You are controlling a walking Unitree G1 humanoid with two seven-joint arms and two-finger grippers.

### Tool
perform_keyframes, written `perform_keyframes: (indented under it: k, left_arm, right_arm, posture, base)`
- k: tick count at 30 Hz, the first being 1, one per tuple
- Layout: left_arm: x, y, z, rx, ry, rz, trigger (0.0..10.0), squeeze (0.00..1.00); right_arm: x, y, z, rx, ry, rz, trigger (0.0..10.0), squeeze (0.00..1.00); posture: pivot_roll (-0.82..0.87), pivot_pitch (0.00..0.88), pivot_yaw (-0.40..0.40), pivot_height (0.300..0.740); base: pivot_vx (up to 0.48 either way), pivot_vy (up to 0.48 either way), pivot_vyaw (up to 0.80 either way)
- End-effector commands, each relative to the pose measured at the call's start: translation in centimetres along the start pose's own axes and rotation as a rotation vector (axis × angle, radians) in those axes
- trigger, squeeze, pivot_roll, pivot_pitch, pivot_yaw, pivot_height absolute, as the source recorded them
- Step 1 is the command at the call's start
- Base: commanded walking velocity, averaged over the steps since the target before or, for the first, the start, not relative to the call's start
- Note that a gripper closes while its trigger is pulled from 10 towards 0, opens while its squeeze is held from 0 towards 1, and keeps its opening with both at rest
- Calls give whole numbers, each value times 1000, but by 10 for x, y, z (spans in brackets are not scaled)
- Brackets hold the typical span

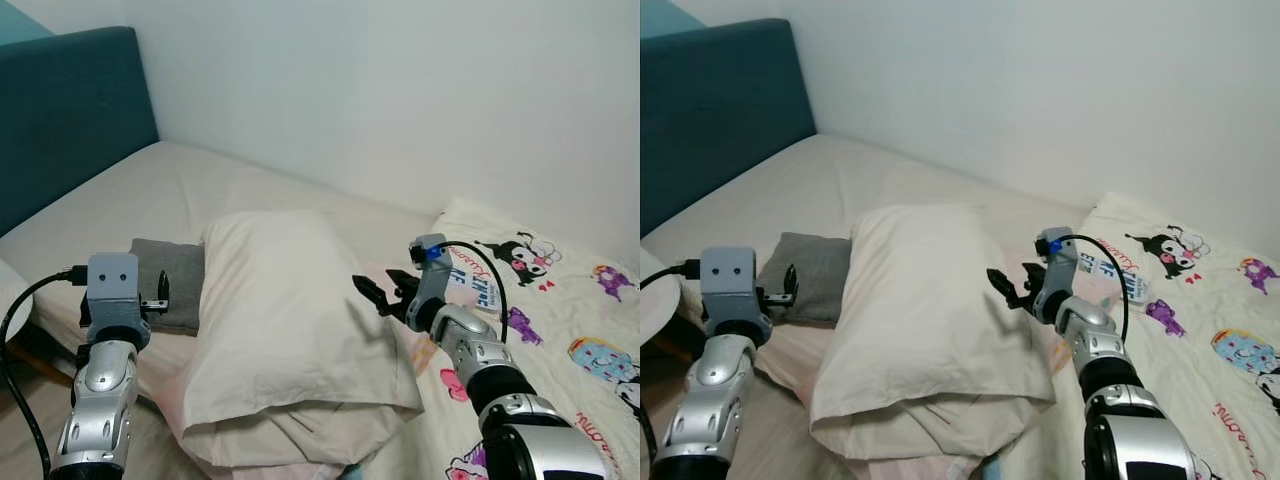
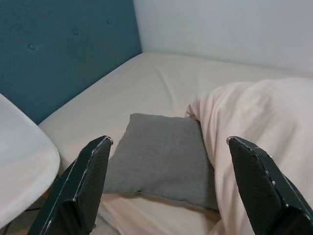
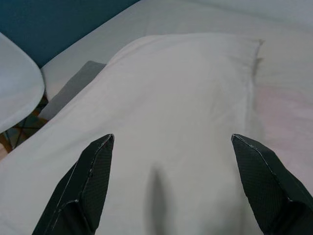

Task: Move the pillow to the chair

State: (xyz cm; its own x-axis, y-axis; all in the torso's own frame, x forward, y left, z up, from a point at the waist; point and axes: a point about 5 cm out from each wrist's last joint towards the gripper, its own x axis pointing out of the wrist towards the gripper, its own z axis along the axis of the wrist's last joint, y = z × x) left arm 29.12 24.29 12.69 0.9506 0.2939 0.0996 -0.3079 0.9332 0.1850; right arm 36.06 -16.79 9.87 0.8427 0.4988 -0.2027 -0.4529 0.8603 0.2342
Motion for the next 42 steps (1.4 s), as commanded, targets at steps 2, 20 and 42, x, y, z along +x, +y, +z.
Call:
perform_keyframes:
  k: [2,20,42]
  left_arm:
    - [2,8,0,66,6,23,10000,0]
    - [-6,0,9,75,-36,-48,10000,0]
    - [-25,20,30,145,-63,-63,10000,0]
  right_arm:
    - [-1,-2,-3,44,21,-15,10000,0]
    - [-16,-27,-13,111,37,-233,10000,0]
    - [-13,-31,-8,294,-135,-403,10000,0]
  posture:
    - [-57,0,-93,725]
    - [-34,0,-85,675]
    - [28,52,-54,635]
  base:
    - [0,0,0]
    - [0,0,0]
    - [0,0,0]
